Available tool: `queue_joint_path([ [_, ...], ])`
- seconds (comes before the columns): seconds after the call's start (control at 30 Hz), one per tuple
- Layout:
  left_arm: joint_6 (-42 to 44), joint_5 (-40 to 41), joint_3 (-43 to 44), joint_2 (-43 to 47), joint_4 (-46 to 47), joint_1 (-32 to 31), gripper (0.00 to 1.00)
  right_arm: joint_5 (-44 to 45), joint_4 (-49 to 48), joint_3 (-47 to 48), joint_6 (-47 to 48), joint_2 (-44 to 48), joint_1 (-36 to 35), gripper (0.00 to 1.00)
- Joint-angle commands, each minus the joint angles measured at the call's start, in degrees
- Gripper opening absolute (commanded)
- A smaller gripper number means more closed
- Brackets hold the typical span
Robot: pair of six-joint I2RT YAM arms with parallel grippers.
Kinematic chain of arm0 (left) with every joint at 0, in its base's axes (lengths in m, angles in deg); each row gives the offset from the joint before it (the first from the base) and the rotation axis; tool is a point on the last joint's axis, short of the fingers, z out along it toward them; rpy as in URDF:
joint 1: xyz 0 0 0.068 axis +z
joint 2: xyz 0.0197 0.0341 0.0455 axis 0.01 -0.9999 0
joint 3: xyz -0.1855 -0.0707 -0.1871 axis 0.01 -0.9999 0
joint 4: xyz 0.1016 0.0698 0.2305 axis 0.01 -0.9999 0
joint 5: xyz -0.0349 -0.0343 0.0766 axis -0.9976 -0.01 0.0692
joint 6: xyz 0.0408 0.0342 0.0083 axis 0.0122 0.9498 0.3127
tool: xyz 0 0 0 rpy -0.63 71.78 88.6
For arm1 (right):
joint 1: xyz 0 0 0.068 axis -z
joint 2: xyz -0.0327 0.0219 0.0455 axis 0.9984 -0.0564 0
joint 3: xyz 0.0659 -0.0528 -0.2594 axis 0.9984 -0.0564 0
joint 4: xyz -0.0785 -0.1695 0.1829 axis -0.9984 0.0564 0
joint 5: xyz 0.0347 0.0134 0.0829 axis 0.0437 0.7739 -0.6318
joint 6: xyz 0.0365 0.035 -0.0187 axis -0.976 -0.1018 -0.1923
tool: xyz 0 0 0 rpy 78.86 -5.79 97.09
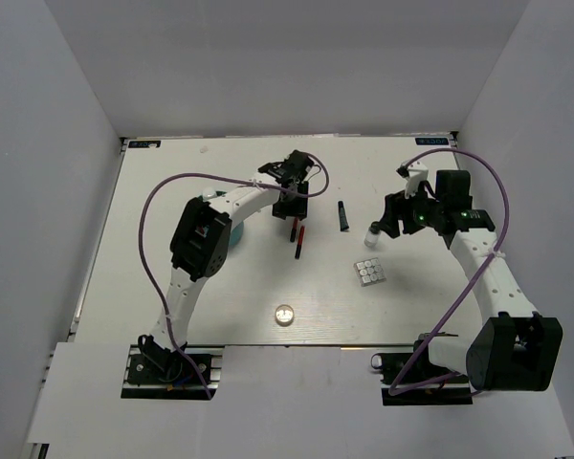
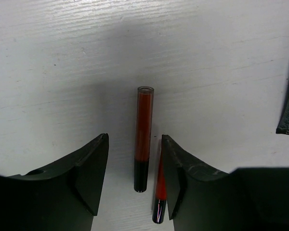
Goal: Organize the makeup
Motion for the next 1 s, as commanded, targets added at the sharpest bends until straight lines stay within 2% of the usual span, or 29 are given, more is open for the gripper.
queue_joint_path([
  [0.0, -0.9, 1.63, 2.57, 0.22, 1.22, -0.71, 0.58, -0.67, -2.02, -1.1, -0.26, 1.53, 0.57, 0.71],
  [0.23, -2.05, 6.99, 2.48, -0.74, 0.61, -1.24, 0.54, -0.76, -2.02, -1.36, -0.26, 1.8, 0.48, 0.7],
  [0.67, -1.96, 6.91, 5.9, -5.22, -0.27, -1.77, 0.53, -0.85, -1.93, -1.36, -0.26, 1.53, 0.75, 0.7],
  [0.97, -2.13, 7.52, 4.86, -6.28, -2.21, -1.77, 0.33, -0.76, -2.02, -1.36, -0.35, 1.45, 0.92, 0.7],
])
